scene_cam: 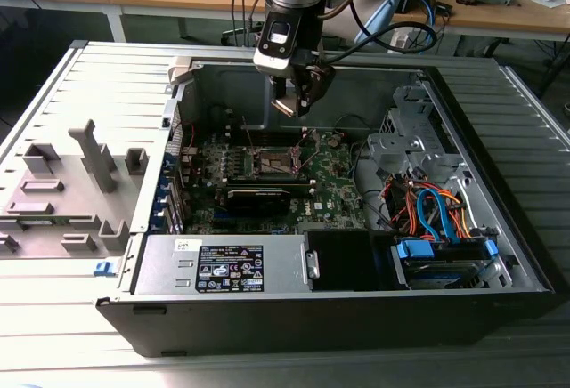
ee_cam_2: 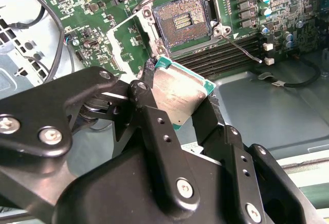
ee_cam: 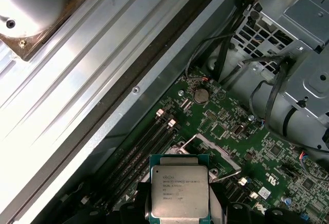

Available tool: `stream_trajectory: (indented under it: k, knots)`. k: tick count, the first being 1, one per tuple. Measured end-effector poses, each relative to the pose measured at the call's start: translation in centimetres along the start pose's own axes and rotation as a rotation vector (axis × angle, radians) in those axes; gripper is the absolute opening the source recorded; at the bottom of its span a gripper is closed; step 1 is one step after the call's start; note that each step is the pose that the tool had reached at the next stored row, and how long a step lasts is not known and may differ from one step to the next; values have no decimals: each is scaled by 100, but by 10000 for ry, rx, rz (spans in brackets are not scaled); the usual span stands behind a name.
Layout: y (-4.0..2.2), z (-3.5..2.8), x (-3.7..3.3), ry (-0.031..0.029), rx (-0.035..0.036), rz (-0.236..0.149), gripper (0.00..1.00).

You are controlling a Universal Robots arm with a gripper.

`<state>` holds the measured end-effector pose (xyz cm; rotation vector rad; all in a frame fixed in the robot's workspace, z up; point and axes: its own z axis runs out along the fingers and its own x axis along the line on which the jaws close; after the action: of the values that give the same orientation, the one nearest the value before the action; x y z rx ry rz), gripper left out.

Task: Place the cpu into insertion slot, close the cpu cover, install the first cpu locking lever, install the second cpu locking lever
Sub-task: 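Place the cpu into insertion slot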

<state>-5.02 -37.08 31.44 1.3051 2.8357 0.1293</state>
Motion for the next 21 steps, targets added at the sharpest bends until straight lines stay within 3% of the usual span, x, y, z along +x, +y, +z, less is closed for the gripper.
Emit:
stream_trajectory:
  k: [21]
  knots:
    - [0, 0, 0, -10, -2, 112, 54]
